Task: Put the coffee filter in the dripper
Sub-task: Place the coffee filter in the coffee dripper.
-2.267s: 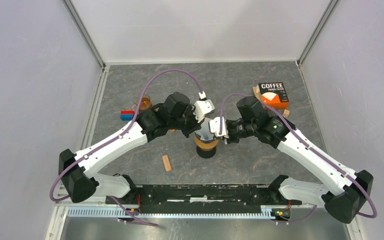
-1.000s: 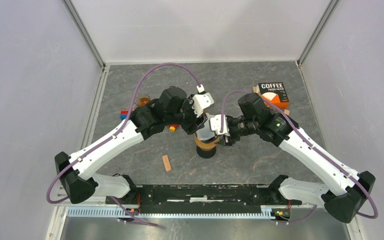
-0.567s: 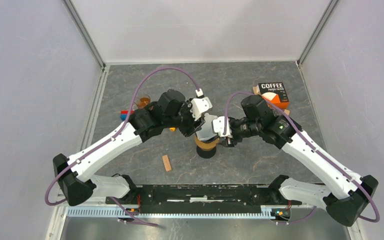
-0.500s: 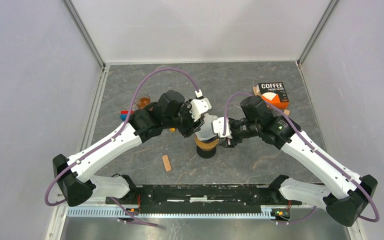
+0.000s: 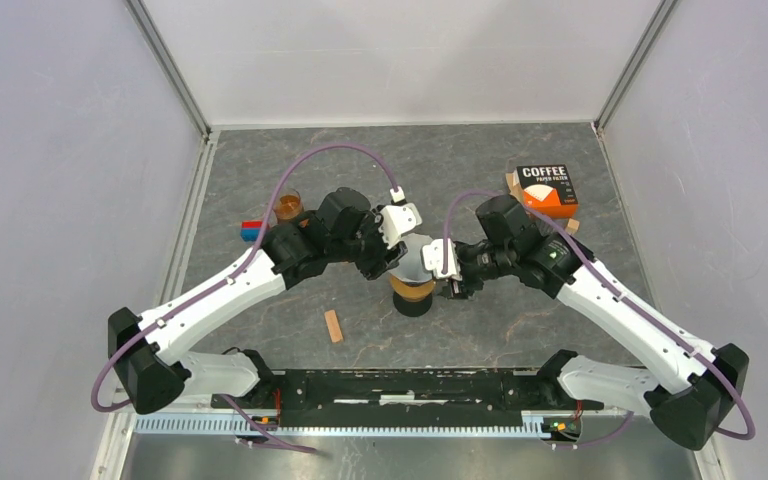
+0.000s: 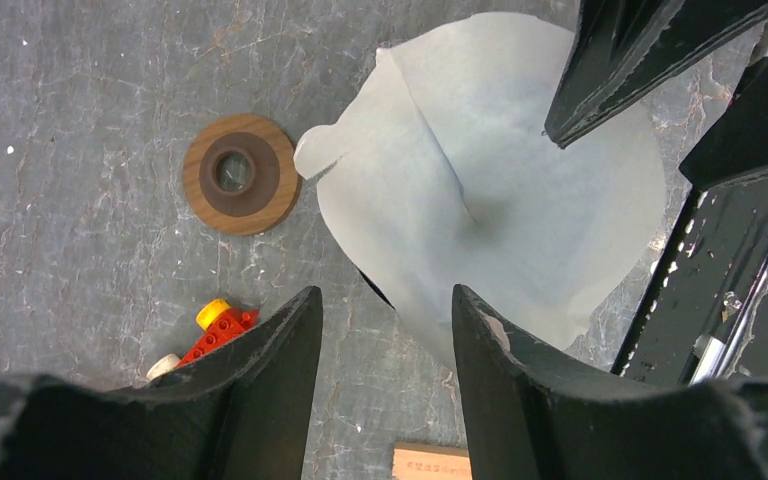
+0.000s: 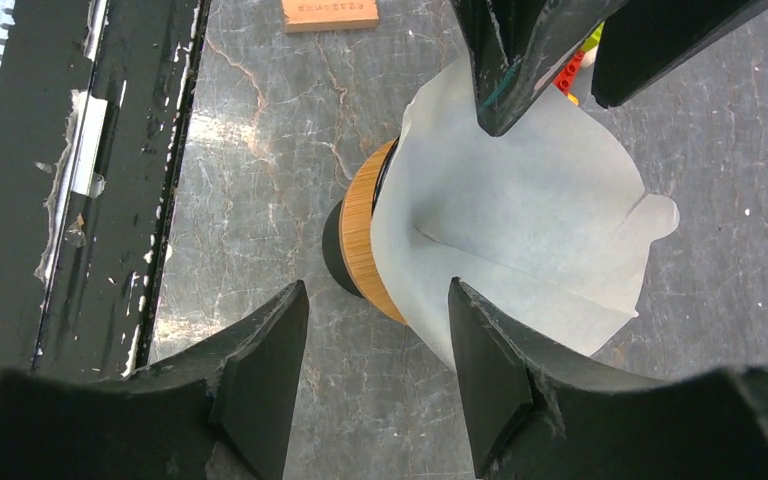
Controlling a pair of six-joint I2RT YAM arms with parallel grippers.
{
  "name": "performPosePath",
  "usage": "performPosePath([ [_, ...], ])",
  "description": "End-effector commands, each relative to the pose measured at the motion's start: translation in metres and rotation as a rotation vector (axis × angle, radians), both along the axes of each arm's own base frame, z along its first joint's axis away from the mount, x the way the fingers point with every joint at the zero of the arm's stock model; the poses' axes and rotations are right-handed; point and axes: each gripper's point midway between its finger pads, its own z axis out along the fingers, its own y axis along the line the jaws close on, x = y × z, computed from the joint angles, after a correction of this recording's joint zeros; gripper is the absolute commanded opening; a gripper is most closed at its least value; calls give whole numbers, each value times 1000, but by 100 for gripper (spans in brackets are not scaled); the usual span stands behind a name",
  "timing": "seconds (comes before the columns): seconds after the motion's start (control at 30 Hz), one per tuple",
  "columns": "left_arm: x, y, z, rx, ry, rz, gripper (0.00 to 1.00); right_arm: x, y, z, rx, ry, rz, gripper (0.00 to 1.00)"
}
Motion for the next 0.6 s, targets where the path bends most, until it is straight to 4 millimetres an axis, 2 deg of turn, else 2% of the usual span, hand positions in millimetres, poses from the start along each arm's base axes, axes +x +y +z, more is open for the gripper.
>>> performPosePath([
  [0.0,8,-3,10,-25,-61,-10,57,2,5,2,11,-17,27,61],
  [0.2,11,-5,7,-19,-64,-8,57,6,8,4,-10,-41,30,62],
  [0.57,13,-2,-5,-6,-66,17,57,8,5,-6,-49,-66,23,61],
])
